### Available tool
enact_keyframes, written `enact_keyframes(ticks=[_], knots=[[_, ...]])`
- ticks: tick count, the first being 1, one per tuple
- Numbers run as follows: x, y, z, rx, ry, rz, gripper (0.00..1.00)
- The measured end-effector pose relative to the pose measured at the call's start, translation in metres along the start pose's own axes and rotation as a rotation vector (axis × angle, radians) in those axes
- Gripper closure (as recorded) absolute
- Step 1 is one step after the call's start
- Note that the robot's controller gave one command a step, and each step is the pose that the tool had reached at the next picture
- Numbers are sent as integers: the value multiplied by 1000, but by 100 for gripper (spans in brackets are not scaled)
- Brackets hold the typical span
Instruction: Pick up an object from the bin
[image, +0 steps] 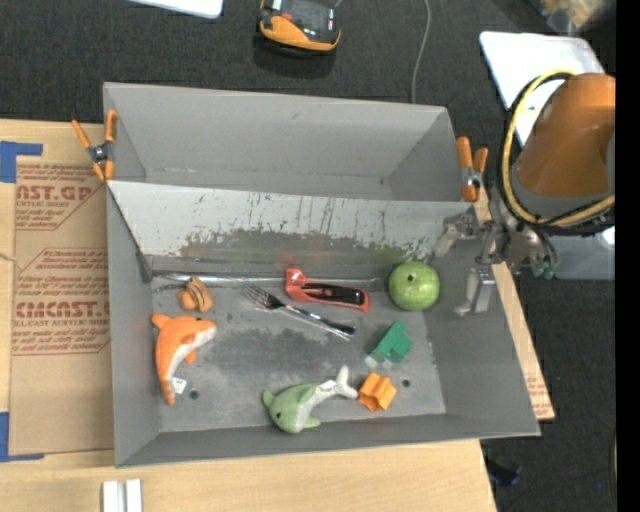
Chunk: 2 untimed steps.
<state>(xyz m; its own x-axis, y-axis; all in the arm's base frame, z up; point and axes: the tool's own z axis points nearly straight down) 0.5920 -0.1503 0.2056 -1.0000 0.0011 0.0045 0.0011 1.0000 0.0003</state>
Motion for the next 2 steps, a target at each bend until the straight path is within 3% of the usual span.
enact_keyframes(ticks=[1, 2], knots=[[-2, 1, -4, 1, -8, -2, 0], [33, 17, 82, 3, -13, -89, 0]])
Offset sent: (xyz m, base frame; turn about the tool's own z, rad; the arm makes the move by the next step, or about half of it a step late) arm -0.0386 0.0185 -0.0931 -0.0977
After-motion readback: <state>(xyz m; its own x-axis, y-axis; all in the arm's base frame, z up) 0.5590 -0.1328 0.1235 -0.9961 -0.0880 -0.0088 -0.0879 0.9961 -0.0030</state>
